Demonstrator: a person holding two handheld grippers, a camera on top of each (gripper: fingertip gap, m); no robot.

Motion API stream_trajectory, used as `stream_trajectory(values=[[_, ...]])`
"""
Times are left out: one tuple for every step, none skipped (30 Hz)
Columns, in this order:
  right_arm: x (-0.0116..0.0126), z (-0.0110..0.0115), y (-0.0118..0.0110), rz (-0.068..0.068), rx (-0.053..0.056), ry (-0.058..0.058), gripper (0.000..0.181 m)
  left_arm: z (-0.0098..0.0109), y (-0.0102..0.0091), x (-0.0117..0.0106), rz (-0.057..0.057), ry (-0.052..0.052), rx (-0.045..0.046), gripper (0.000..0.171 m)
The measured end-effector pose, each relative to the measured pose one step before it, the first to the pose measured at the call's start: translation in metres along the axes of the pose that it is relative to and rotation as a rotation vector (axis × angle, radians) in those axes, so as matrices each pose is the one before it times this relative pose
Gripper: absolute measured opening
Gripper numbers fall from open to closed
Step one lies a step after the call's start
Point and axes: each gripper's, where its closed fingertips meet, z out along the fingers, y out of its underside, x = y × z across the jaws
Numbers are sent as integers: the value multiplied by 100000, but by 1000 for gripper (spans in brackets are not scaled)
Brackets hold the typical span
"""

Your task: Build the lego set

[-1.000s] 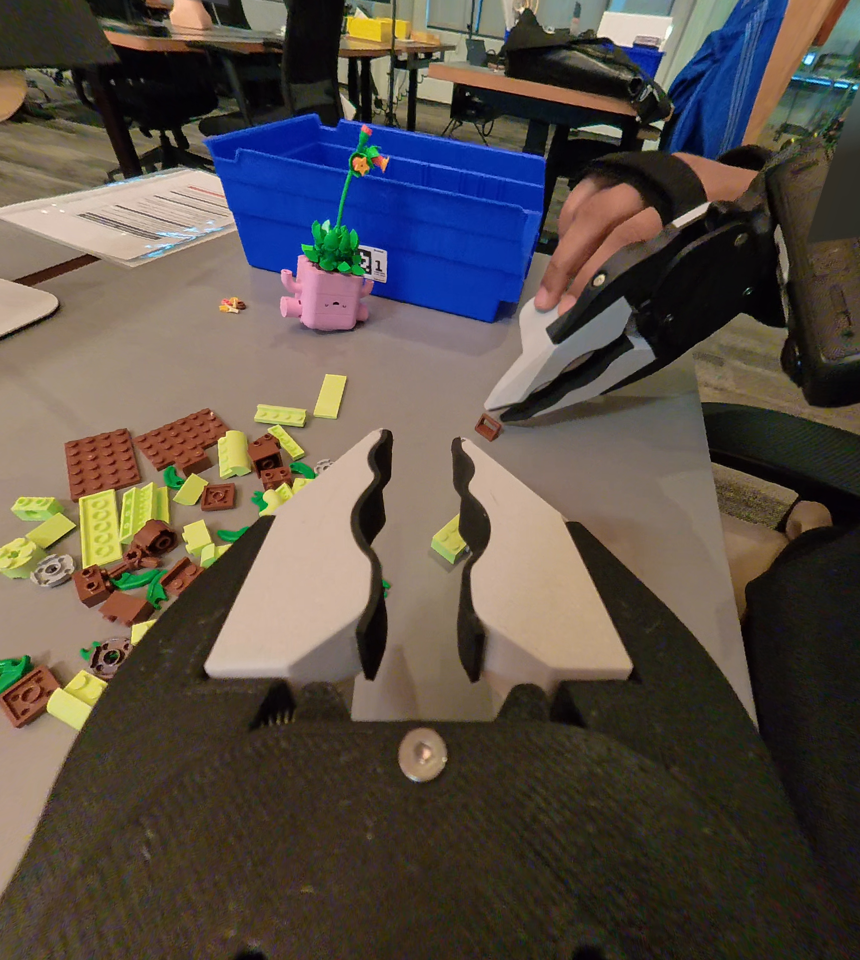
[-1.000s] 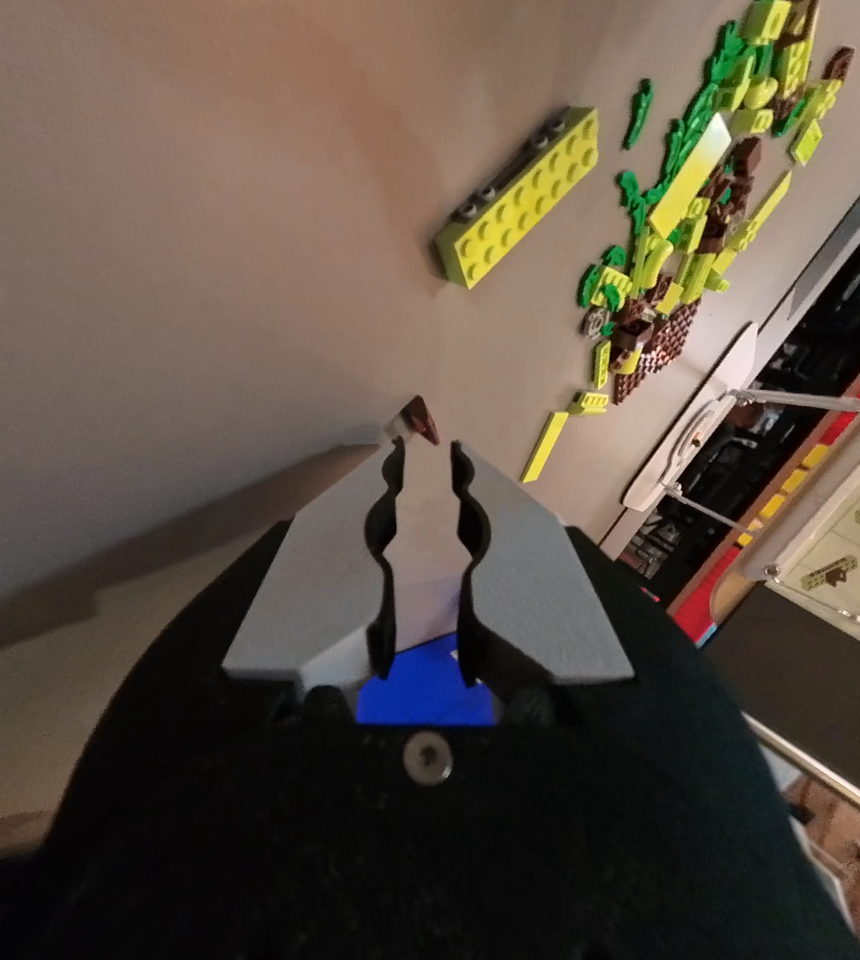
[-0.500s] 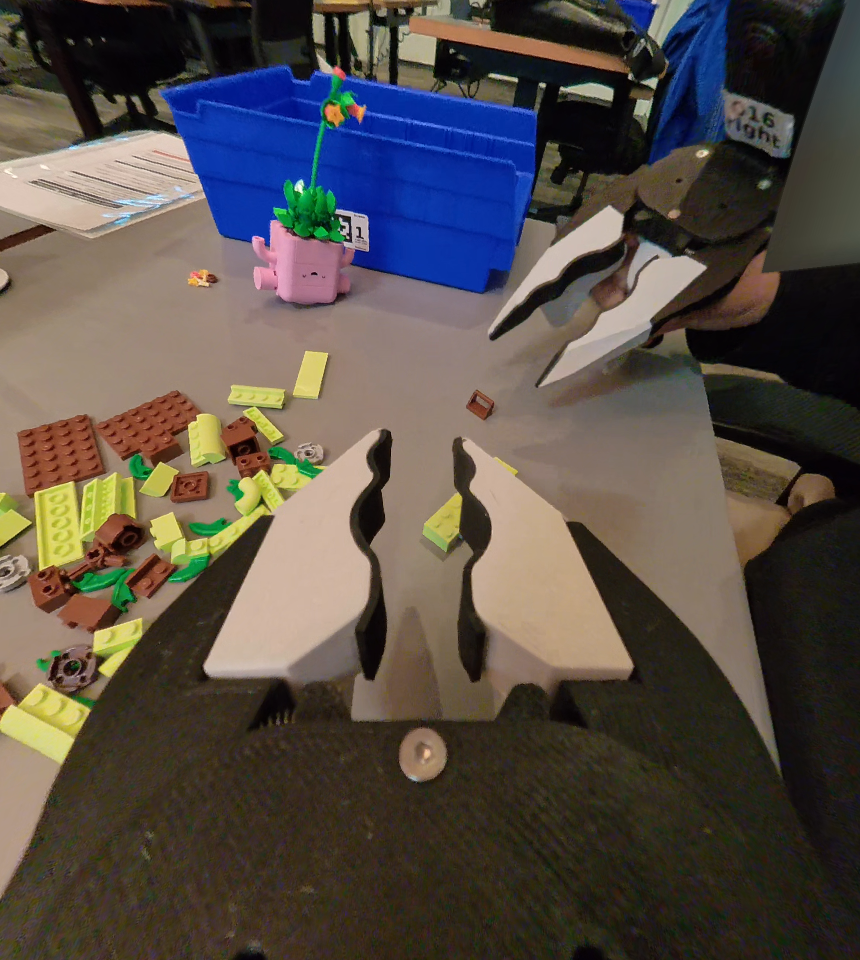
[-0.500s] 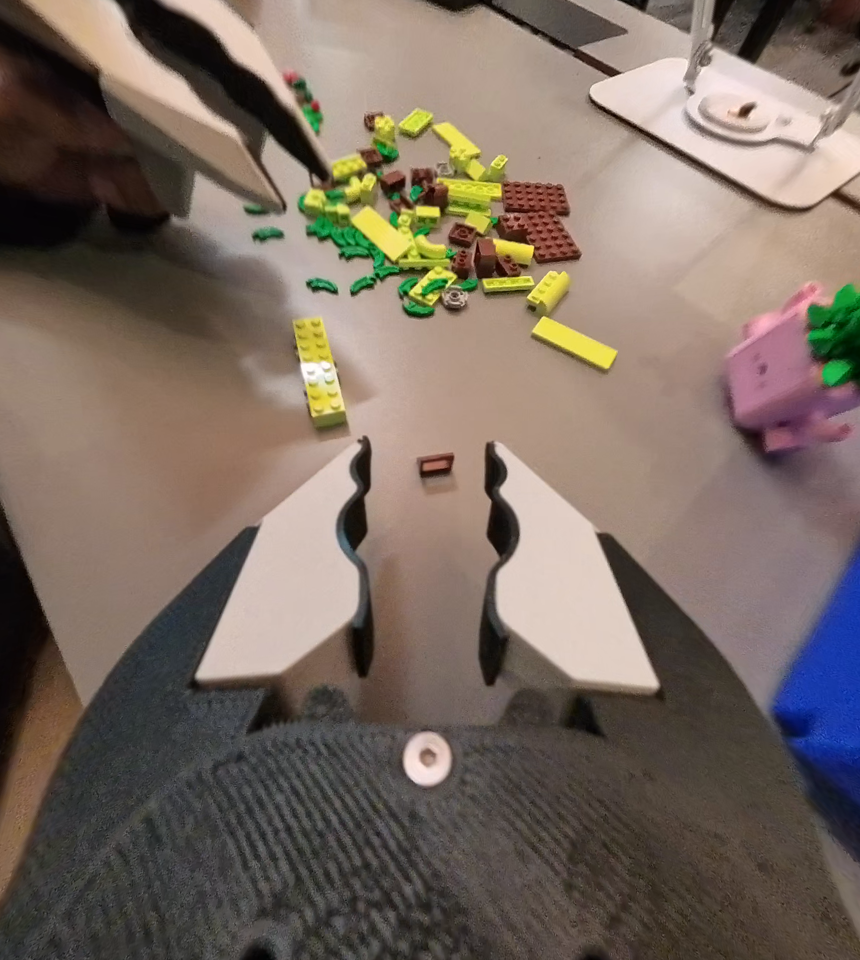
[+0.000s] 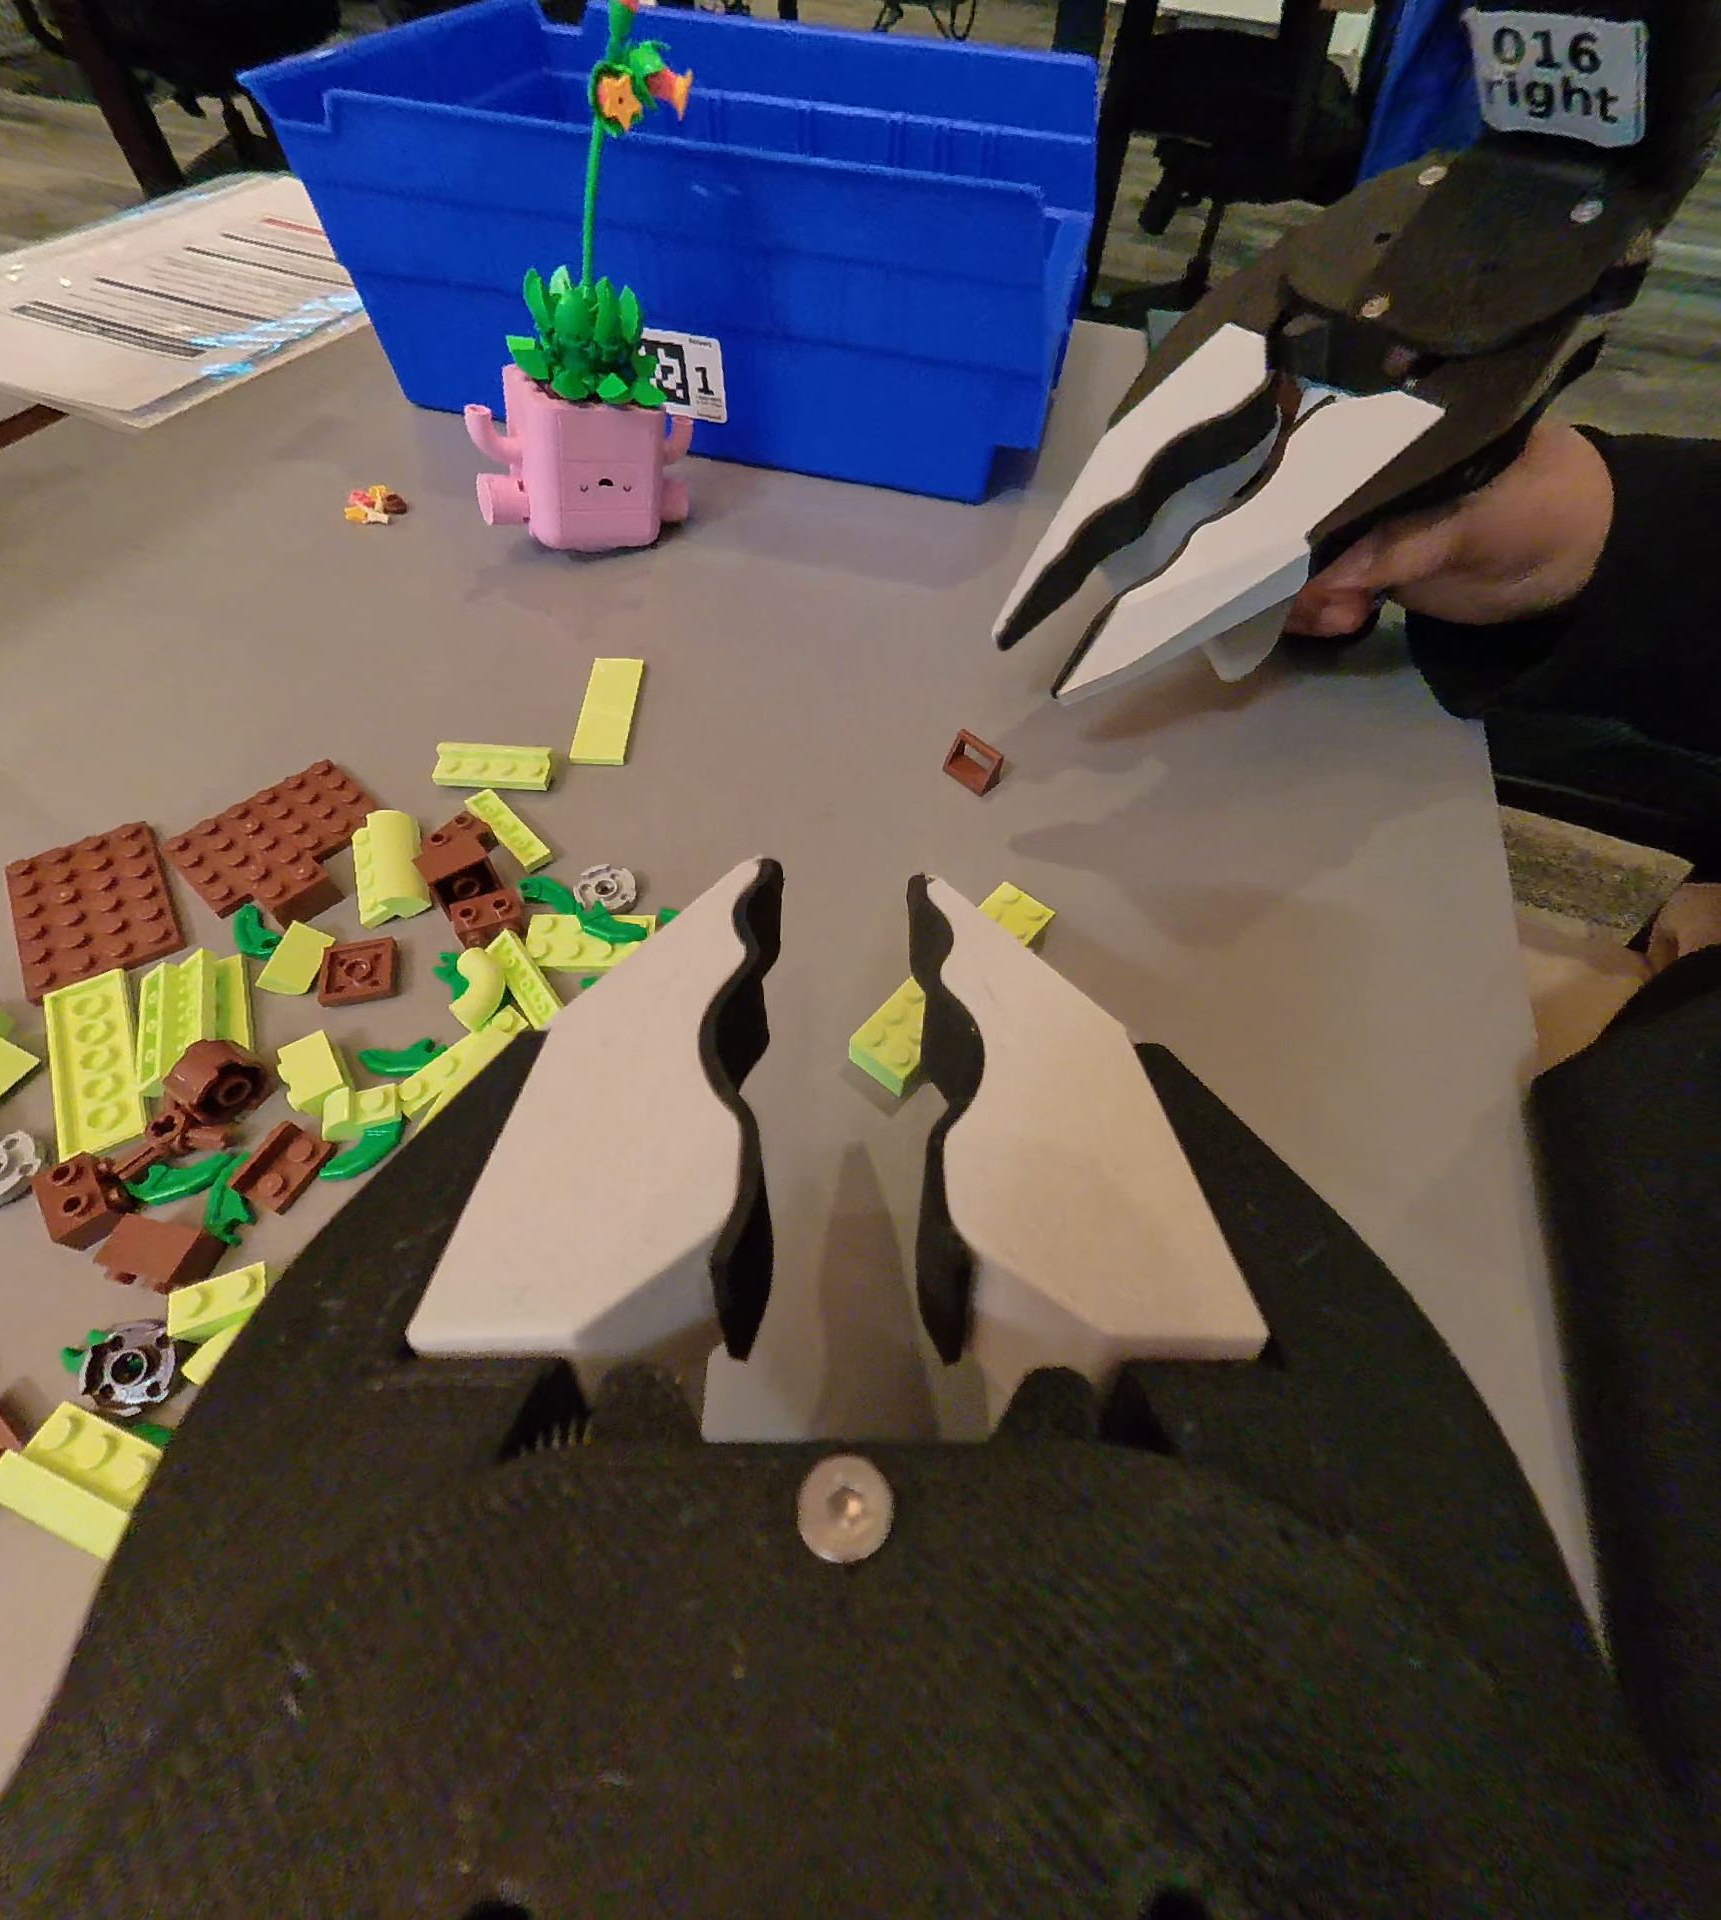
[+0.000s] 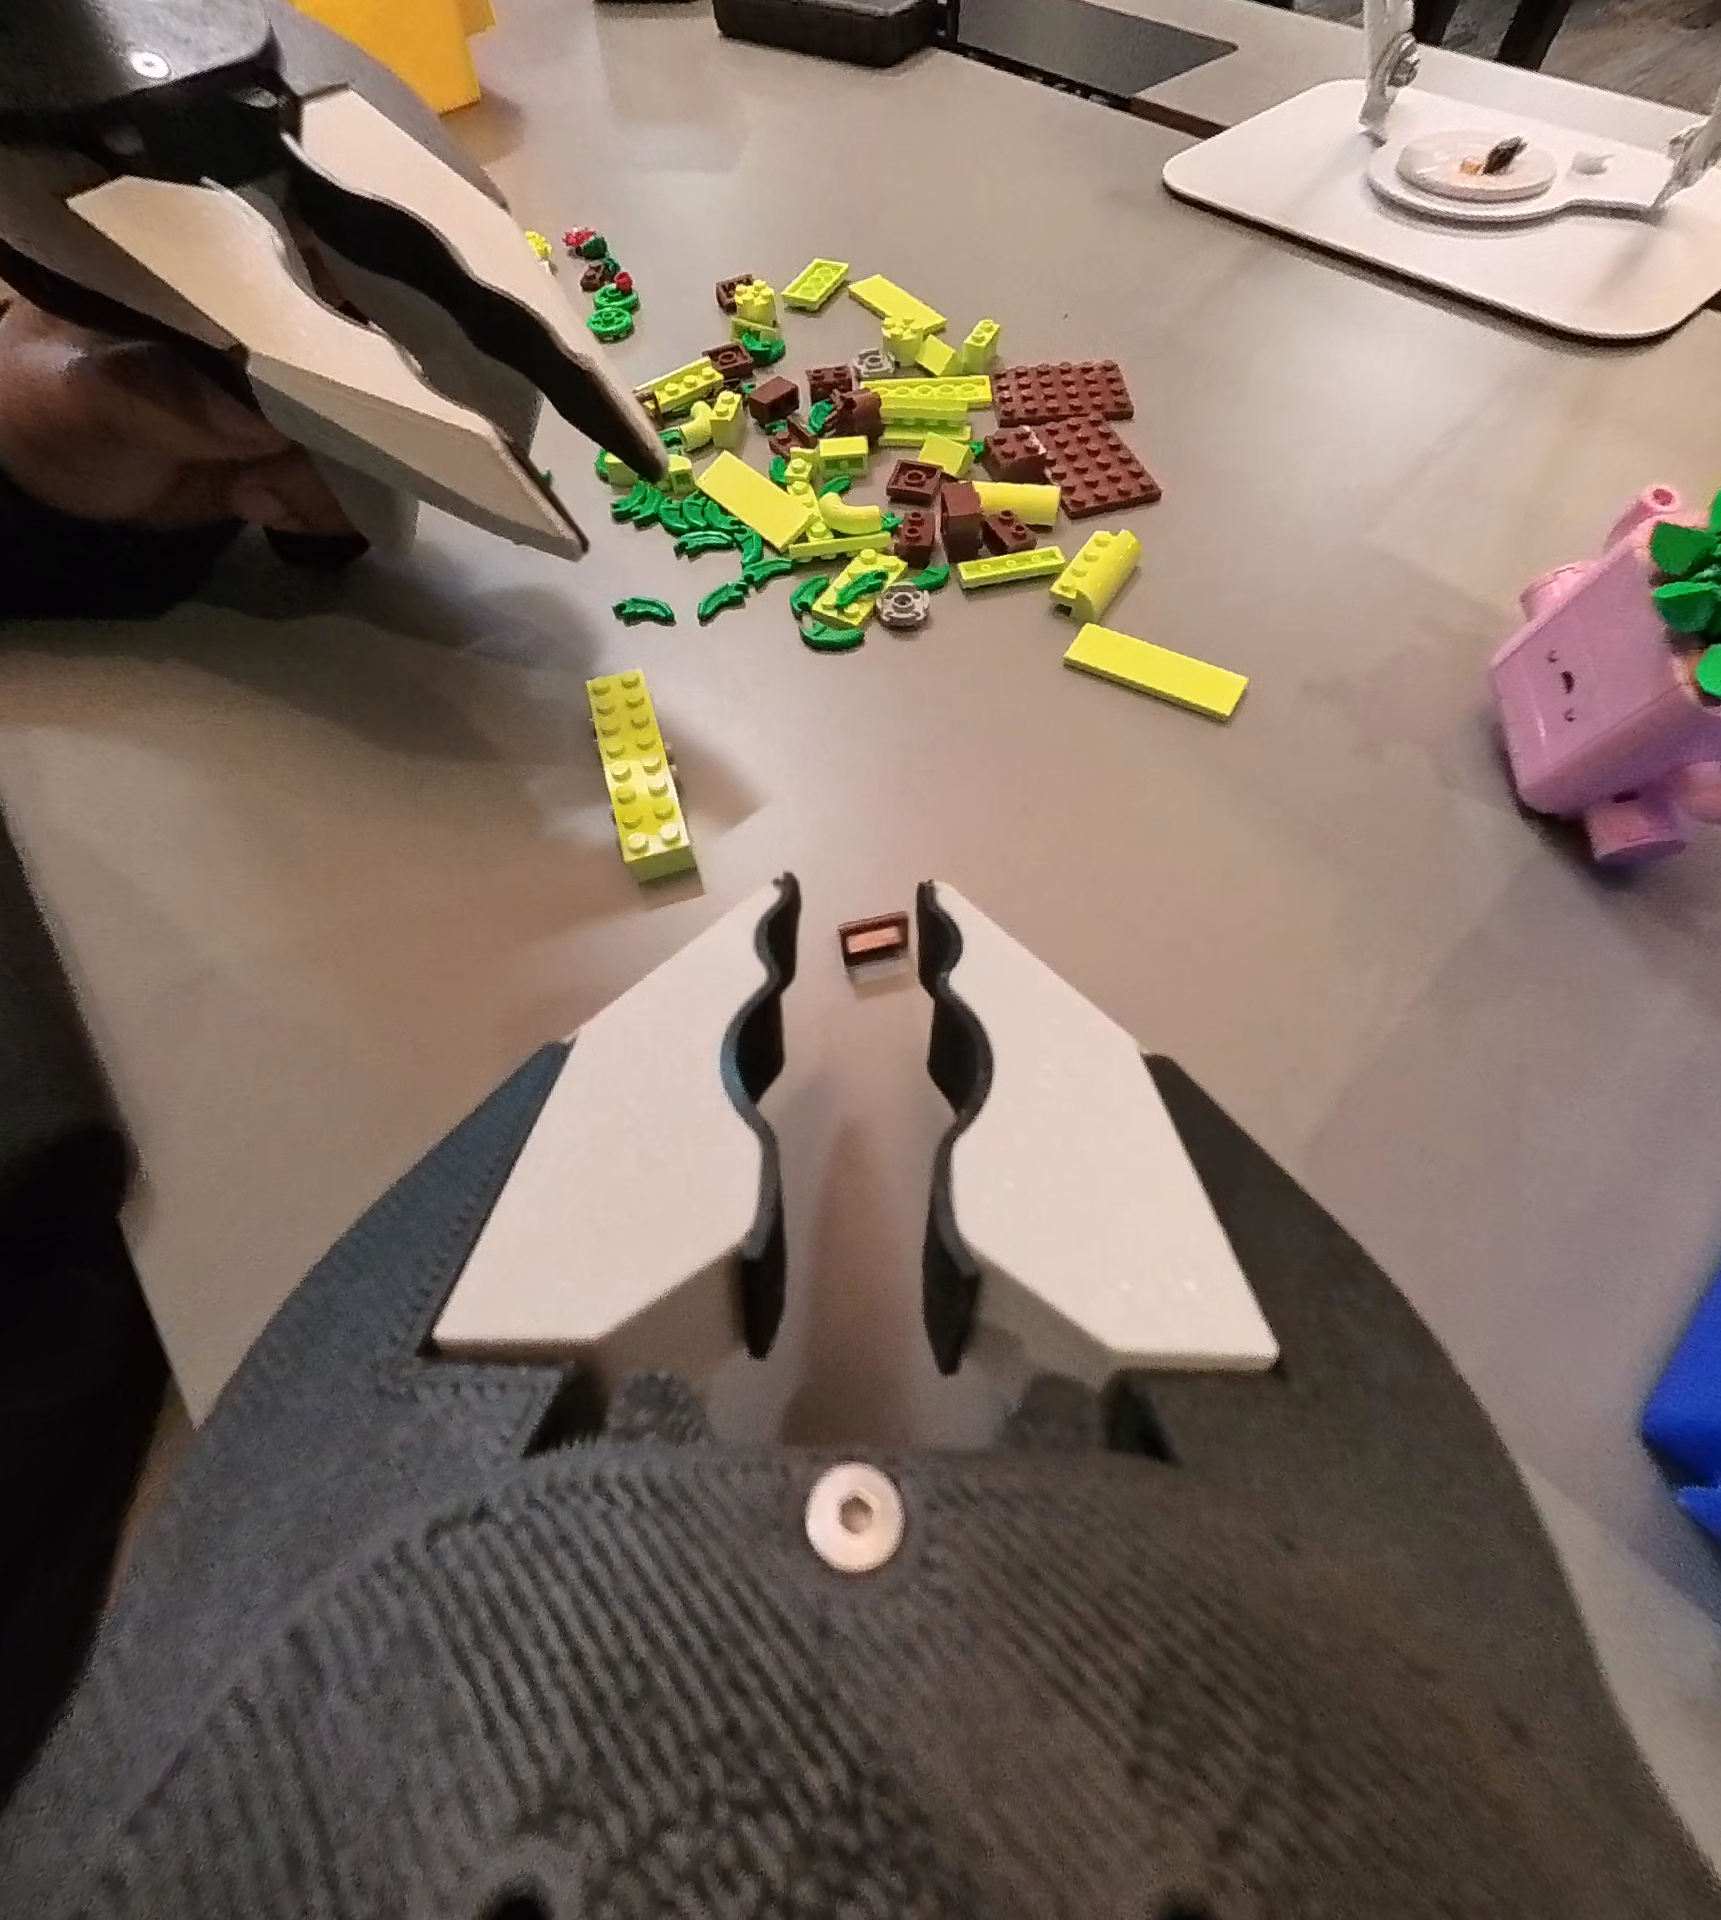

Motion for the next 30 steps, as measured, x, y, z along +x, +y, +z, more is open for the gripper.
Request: stream_trajectory(values=[[-17,33,16,-561,-177,239,19,40,40,-55,-624,193,-290,22],[39,14,1,-357,-69,505,18,27,26,-39,-759,358,-232,22],[102,-4,-50,-265,300,877,18,10,17,-55,-897,358,-112,22],[124,-29,-126,-322,835,992,18,8,13,-67,-977,365,-1,21],[141,-77,-199,-287,1320,1001,18,-7,-11,-65,-982,416,58,21],[126,-79,-240,-140,1599,774,18,-4,-4,-35,-886,465,93,21],[108,-83,-247,10,1654,505,17,-6,-15,-39,-762,419,97,21],[115,-77,-230,178,1546,387,17,-4,-11,-41,-680,306,64,21],[81,-59,-193,247,1305,105,16,-5,1,-30,-572,296,69,21],[26,-37,-140,168,916,-278,16,-26,-16,-11,-383,255,152,21],[-11,1,-80,137,423,-417,16,-16,-30,-17,-299,124,160,21],[-13,32,7,118,-96,-348,16,-22,-10,-18,-207,84,111,22],[-15,58,32,-58,-319,-249,16,-8,-8,-8,-100,18,77,22],[-38,51,13,-361,-206,-163,17,-6,-9,9,-54,97,-1,22],[-82,58,-23,-704,-10,-263,17,5,15,15,-50,176,-73,22],[-85,62,-30,-798,39,-332,17,6,-1,-7,-119,130,-61,22],[-22,51,-28,-505,52,-11,17,-6,-4,10,-193,182,16,22],[7,46,-50,-257,172,120,18,-9,-4,-16,-348,205,68,22],[25,25,-61,-91,261,20,18,-17,-16,-40,-627,238,134,22],[29,13,-52,39,322,94,19,-45,-37,-74,-924,217,337,23],[18,-11,-85,-4,515,-11,20,-89,-81,-143,-1180,-160,718,24],[-4,-22,-92,-39,611,-134,21,-131,-148,-209,-1270,-588,1230,26],[-7,-27,-72,6,452,-224,21,-163,-167,-165,-1149,-347,1497,27],[-52,-9,-32,-44,224,-412,22,-148,-165,-137,-1169,-38,1351,28],[-55,-1,-3,-155,28,-312,23,-114,-118,-141,-1272,-12,1038,29],[-52,7,11,-298,-123,-182,24,-74,-81,-104,-1203,167,677,29],[-71,44,41,-381,-332,-262,24,-49,-41,-68,-992,392,367,30],[-60,52,58,-375,-518,-165,25,-28,-18,-50,-754,246,205,30],[-65,72,82,-397,-628,-190,26,-14,-24,-30,-434,122,160,30],[-74,69,72,-416,-625,-269,26,-19,-11,-22,-124,-38,95,30]])
